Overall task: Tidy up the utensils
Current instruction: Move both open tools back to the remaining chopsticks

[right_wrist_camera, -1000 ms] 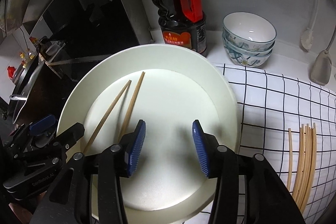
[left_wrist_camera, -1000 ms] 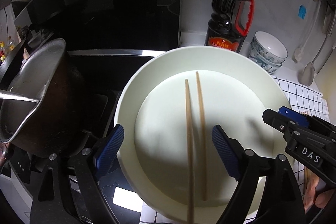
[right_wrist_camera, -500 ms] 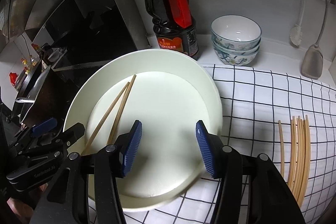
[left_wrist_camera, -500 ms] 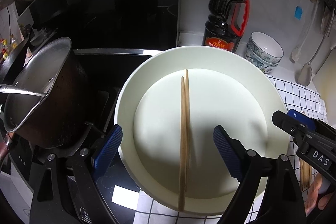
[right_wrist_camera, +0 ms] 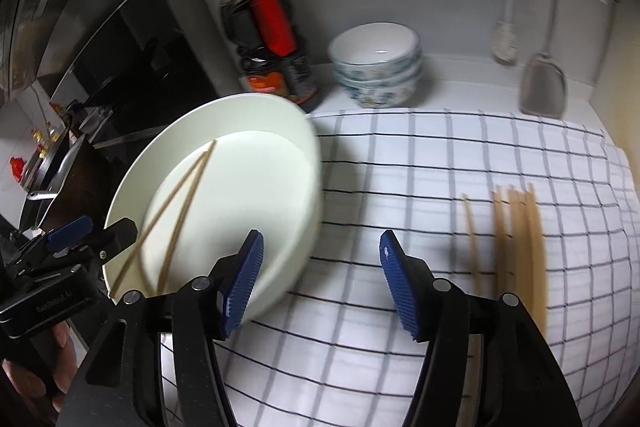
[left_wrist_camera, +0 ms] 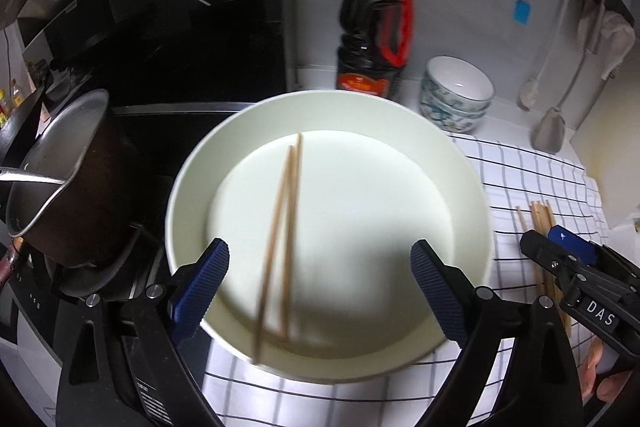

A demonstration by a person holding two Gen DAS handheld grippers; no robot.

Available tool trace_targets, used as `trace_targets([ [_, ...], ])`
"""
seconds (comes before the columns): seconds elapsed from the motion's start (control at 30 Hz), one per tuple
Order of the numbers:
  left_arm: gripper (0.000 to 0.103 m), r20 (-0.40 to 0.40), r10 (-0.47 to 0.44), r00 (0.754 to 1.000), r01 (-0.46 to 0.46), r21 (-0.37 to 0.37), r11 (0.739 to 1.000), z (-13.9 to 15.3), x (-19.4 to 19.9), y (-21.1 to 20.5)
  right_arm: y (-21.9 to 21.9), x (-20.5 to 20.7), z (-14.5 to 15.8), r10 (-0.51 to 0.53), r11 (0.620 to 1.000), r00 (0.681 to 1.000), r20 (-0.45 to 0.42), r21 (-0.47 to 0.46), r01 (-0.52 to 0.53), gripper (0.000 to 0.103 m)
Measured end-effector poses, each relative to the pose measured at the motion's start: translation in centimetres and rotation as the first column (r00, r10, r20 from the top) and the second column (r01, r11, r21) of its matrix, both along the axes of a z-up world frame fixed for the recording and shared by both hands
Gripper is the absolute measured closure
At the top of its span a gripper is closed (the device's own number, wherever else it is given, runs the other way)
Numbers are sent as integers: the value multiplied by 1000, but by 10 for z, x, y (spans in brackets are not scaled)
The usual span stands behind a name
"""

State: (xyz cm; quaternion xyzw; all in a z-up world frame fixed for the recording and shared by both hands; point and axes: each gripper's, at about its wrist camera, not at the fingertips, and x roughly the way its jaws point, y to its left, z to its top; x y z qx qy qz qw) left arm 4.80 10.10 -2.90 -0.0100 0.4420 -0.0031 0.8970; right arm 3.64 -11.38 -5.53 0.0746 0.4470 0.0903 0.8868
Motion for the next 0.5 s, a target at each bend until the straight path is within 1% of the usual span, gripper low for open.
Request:
trace_targets([
  [0.27, 11, 11, -54, 998, 54, -11, 998, 7, -14, -43, -53, -26, 3, -66, 998, 998, 2, -4, 66, 41],
  [0.5, 10, 16, -127, 992, 127, -20, 992, 8, -22, -88, -94, -44, 0, -121, 993, 993, -5, -6, 121, 40],
])
